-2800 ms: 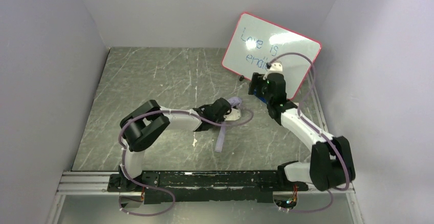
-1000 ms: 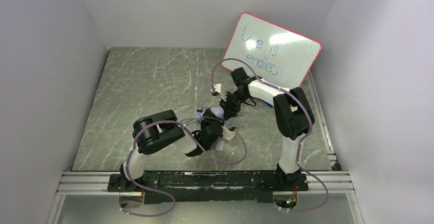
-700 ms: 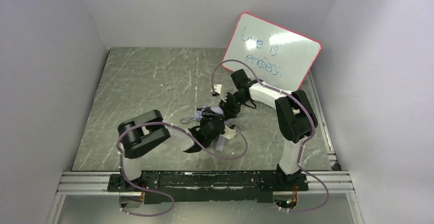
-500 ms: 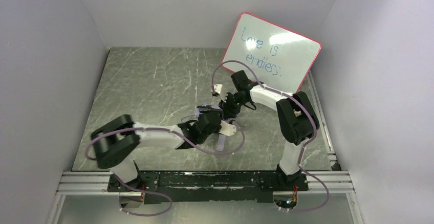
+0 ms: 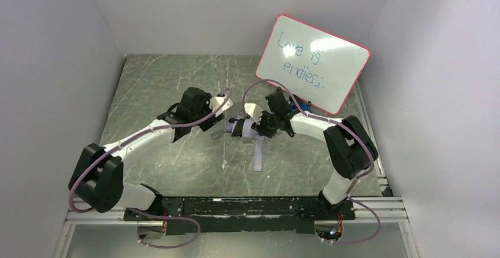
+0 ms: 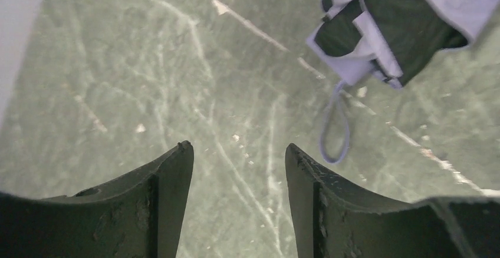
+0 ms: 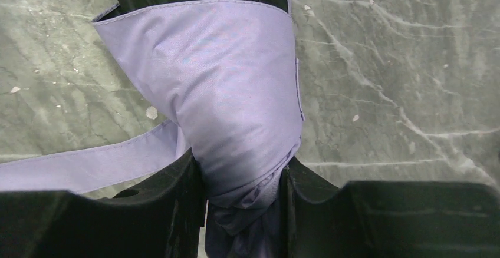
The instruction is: Put away the umbrella
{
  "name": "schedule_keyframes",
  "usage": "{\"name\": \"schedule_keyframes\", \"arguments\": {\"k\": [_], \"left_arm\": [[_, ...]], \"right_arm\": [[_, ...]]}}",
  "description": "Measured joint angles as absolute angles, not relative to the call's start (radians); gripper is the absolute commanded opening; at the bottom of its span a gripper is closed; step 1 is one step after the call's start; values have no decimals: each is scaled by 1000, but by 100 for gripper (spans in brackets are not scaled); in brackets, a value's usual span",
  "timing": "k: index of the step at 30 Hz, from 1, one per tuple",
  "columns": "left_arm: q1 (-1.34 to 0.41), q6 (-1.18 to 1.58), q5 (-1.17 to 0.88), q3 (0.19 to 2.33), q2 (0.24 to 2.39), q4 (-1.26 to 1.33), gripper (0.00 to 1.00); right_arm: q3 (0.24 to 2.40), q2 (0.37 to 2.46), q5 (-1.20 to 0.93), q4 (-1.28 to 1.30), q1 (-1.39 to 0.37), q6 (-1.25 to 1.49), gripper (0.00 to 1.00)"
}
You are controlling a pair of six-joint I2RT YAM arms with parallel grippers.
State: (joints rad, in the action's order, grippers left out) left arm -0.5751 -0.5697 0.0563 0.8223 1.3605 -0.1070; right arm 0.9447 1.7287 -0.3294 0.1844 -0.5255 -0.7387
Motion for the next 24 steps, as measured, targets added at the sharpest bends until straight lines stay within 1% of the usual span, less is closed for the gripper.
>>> {"name": "schedule_keyframes", "arguments": {"k": [3, 7, 11, 12, 17, 20, 24], "left_arm": [[-522, -527, -73, 908, 1406, -186, 65], [-453, -451, -253, 1052, 1476, -211, 70], [-402, -404, -392, 1170, 1554, -225, 79], [-396, -403, -428, 1207, 1584, -242, 82], [-408, -460, -568, 1385, 1759, -373, 92], [-437, -518, -600, 1461, 1861, -464, 94], [-496, -574, -622, 1484, 1947, -539, 96]], "right_arm": [[889, 1700, -263, 106, -554, -746, 12], [802, 1660, -185, -19, -595, -770, 12], [717, 1629, -125, -148, -629, -801, 11], [702, 1626, -108, -173, -638, -810, 11], [653, 1625, -30, -277, -673, -845, 11], [623, 1625, 10, -332, -694, -862, 11], [590, 1625, 64, -392, -724, -875, 12]]}}
